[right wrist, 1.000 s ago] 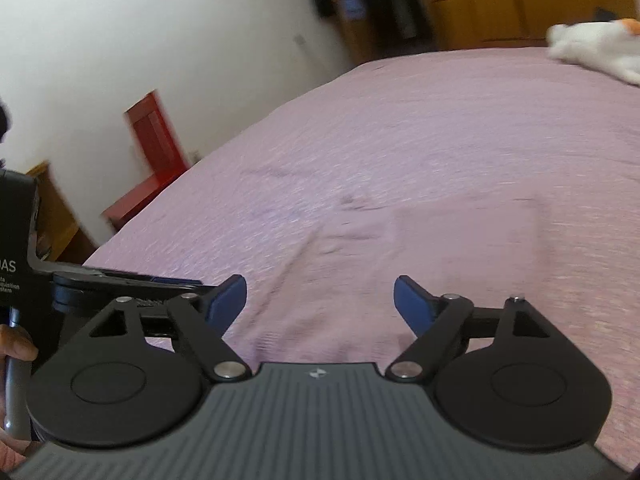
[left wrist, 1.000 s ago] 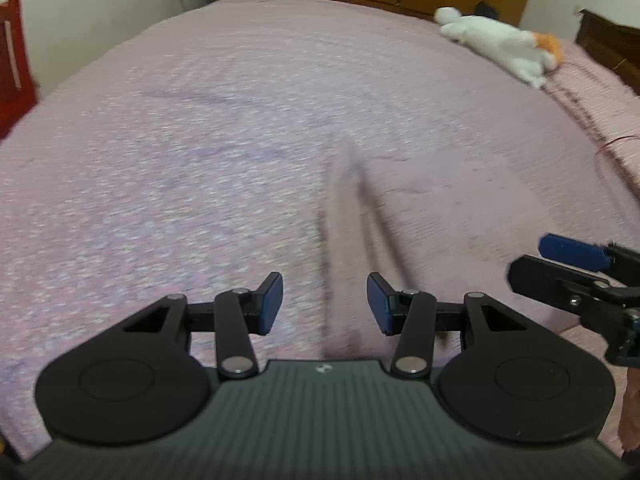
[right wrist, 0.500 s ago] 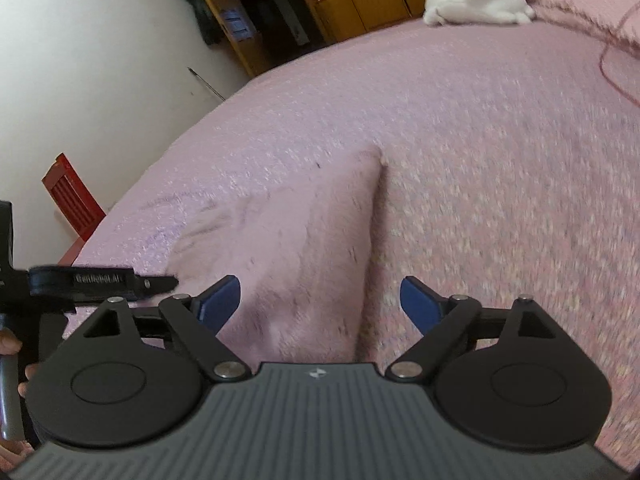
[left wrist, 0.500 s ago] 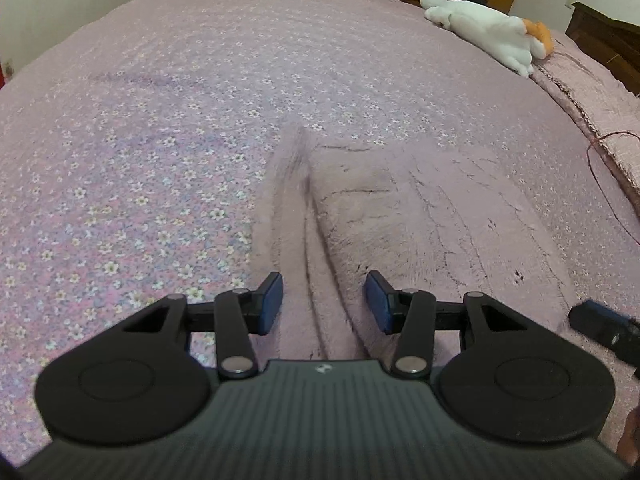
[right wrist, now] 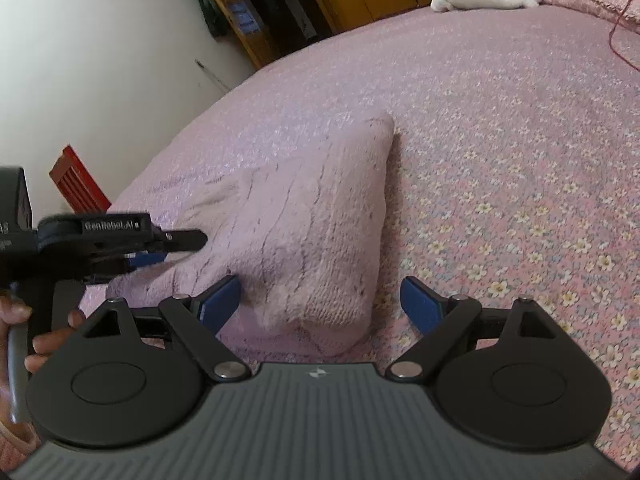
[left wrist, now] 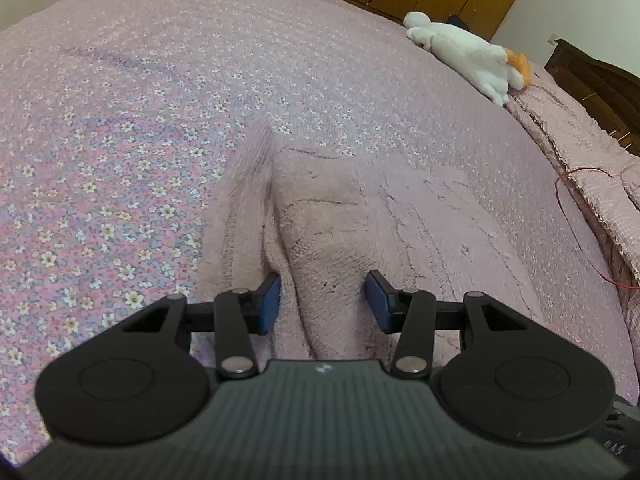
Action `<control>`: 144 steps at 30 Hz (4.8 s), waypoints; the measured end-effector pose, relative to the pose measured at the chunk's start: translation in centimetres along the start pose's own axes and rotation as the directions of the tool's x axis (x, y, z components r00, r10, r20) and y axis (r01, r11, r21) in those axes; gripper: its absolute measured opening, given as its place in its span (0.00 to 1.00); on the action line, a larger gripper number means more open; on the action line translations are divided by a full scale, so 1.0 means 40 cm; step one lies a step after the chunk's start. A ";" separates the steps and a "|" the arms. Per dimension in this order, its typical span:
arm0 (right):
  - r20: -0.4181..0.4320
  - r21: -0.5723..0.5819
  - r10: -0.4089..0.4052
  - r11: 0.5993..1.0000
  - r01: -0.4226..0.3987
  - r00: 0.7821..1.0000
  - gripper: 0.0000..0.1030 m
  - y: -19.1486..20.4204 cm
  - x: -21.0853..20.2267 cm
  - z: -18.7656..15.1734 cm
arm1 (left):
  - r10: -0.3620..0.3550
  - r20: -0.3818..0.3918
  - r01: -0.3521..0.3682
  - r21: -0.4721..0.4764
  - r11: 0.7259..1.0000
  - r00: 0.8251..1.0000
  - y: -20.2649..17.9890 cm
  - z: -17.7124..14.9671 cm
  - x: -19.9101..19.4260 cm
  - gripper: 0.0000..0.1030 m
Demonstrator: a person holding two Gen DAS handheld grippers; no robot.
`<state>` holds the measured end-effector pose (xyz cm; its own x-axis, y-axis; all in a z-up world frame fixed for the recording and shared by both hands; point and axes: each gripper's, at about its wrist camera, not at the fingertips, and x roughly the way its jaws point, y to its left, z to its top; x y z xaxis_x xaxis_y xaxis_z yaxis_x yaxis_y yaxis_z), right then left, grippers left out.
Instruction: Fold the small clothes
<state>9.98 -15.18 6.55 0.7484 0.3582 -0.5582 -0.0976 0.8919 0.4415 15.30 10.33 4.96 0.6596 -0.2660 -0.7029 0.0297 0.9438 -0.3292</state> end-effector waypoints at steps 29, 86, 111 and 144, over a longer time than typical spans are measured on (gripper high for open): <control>0.023 0.033 0.093 0.995 -0.093 0.995 0.92 0.048 0.060 0.040 | 0.018 0.022 -0.016 -0.085 0.996 1.000 0.151 0.057 -0.088 0.43; -0.122 0.240 0.047 0.971 -0.016 0.991 0.73 -0.191 -0.242 -0.081 | -0.182 -0.158 0.185 0.001 0.983 0.970 -0.145 -0.317 -0.164 0.61; -0.017 -0.105 -0.177 0.979 0.175 0.984 1.00 -0.004 -0.438 -0.336 | 0.222 -0.064 -0.201 0.236 0.951 0.973 -0.238 -0.533 -0.264 0.76; -0.047 -0.102 -0.284 0.955 0.278 0.958 1.00 -0.014 -0.389 -0.408 | 0.303 0.008 -0.295 0.250 0.922 0.953 -0.261 -0.632 -0.245 0.85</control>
<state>-12.29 -16.76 3.51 0.7137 0.1030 -0.6928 0.0479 0.9796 0.1950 -10.46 -1.90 -0.66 0.6436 0.0341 -0.7646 0.0201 0.9979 0.0614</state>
